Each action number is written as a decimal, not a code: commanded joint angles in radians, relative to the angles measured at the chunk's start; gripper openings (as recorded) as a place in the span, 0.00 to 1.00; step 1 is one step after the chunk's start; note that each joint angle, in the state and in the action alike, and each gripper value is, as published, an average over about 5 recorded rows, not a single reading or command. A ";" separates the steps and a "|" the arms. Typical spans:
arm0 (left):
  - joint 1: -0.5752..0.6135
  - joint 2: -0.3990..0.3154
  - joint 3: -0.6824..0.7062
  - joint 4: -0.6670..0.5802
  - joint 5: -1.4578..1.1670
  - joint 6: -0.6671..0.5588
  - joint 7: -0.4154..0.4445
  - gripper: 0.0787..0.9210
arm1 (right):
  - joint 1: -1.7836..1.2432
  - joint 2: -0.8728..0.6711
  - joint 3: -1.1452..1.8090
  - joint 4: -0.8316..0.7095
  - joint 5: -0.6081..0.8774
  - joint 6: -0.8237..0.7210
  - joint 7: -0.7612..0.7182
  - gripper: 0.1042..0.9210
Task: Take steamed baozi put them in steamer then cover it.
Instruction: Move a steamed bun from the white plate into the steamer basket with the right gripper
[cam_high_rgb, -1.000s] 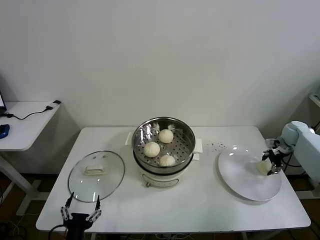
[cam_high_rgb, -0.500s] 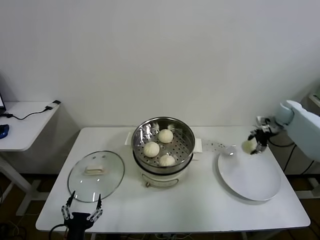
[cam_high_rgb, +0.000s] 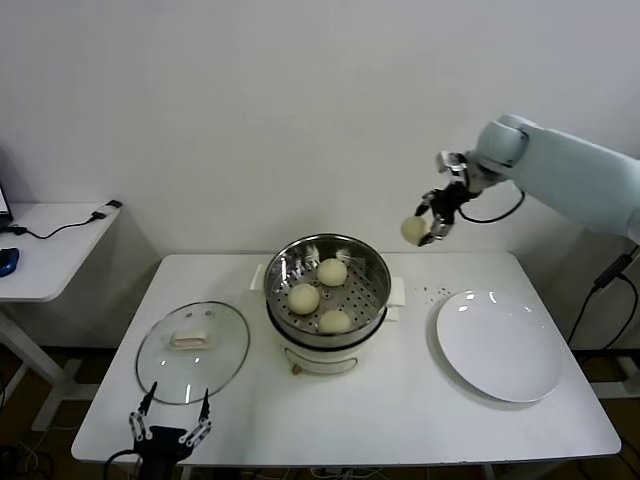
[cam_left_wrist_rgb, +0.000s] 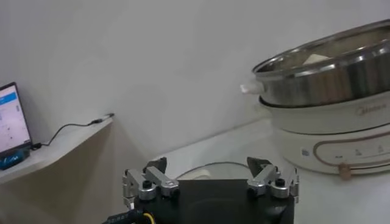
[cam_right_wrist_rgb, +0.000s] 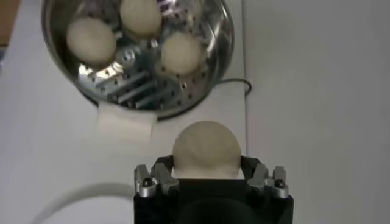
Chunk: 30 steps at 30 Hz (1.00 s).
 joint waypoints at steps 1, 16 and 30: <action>0.014 0.001 0.003 -0.013 -0.002 0.002 0.000 0.88 | 0.133 0.243 -0.241 0.120 0.271 -0.096 0.094 0.75; 0.015 0.001 -0.010 -0.012 -0.008 0.004 -0.003 0.88 | -0.012 0.277 -0.302 0.121 0.207 -0.111 0.146 0.75; -0.010 0.002 -0.007 0.005 -0.004 0.018 0.000 0.88 | -0.080 0.266 -0.285 0.080 0.171 -0.107 0.149 0.76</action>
